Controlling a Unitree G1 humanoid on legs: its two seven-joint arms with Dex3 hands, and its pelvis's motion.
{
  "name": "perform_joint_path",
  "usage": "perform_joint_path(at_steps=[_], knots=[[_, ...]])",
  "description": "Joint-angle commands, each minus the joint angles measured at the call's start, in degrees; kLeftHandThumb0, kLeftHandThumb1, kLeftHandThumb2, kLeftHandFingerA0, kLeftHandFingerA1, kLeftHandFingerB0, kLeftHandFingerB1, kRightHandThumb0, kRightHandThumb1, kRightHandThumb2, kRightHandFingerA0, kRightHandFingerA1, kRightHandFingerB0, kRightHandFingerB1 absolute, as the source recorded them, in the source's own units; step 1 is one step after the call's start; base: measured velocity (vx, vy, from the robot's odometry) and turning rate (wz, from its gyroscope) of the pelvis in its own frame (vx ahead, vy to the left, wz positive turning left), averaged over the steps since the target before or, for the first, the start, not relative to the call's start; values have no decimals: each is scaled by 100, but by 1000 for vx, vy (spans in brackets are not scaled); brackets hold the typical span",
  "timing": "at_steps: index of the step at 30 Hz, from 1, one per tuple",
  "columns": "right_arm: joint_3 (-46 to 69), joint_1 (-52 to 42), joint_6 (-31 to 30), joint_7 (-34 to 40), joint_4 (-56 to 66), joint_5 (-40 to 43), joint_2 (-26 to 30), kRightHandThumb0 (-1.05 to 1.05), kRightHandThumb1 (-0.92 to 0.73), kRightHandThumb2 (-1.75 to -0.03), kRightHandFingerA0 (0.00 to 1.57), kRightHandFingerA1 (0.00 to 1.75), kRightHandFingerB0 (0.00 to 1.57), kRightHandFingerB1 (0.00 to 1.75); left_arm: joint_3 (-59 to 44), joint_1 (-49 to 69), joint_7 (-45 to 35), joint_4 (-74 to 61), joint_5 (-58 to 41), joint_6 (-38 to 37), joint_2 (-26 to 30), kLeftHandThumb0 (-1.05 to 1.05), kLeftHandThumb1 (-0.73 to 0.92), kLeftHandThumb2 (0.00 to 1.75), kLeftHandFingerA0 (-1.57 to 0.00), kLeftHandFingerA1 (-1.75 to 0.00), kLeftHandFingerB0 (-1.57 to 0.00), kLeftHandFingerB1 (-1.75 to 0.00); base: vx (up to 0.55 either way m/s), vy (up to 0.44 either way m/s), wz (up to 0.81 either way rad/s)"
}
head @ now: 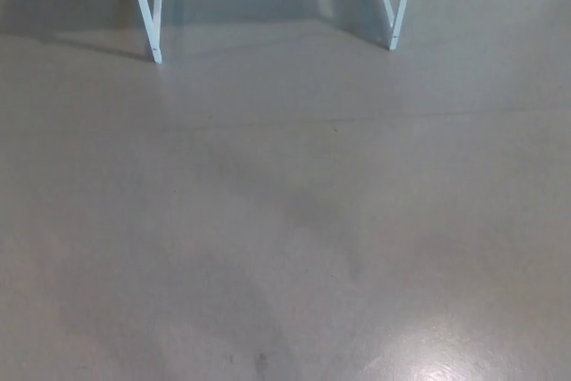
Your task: The robot walks towards a table in front, picks a shampoo with left hand and puts it in a small grey container
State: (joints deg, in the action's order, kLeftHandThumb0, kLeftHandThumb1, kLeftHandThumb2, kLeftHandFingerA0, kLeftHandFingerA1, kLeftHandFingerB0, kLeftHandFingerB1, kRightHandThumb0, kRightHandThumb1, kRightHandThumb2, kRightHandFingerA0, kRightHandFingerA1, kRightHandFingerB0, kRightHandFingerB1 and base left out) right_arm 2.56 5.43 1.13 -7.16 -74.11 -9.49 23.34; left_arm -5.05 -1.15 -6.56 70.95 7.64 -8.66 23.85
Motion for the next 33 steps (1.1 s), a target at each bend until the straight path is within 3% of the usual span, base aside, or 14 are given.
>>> perform_joint_path(at_steps=[1,9,19,29,30,31,33], knots=[[25,-34,53,-89,-76,51,98,-41,-72,-62,68,46,56,40,-28,-7,-78,86,-71,-251,73,-36,68,60,-45,-42,-30,-33,-90,8,3],[45,-274,402,-43,-52,78,63,-39,-70,-61,62,48,53,42,-56,54,-95,163,-71,-241,90,-36,70,64,-46,-42,-30,-34,-15,38,7],[42,-380,407,-95,-58,98,83,-39,-71,-61,63,47,54,42,140,102,17,190,65,-297,69,-39,68,62,-47,-45,-31,-34,204,277,-5],[7,-484,427,-73,-106,88,62,-37,-71,-61,64,48,55,42,298,271,44,143,133,-531,144,-43,67,60,-51,-48,-31,-34,310,-124,11],[24,-491,422,-92,-102,110,58,-38,-71,-61,64,48,54,42,300,276,76,140,121,-544,140,-49,51,84,-47,-59,-24,-47,355,-186,62],[23,-493,428,-93,-106,107,59,-38,-71,-61,64,48,54,42,300,280,66,133,100,-549,141,-43,66,60,-52,-49,-32,-34,338,-174,56],[20,-495,436,-92,-112,98,61,-38,-71,-61,64,48,54,42,297,286,45,123,73,-559,142,-43,66,60,-52,-49,-32,-34,342,-146,19]])
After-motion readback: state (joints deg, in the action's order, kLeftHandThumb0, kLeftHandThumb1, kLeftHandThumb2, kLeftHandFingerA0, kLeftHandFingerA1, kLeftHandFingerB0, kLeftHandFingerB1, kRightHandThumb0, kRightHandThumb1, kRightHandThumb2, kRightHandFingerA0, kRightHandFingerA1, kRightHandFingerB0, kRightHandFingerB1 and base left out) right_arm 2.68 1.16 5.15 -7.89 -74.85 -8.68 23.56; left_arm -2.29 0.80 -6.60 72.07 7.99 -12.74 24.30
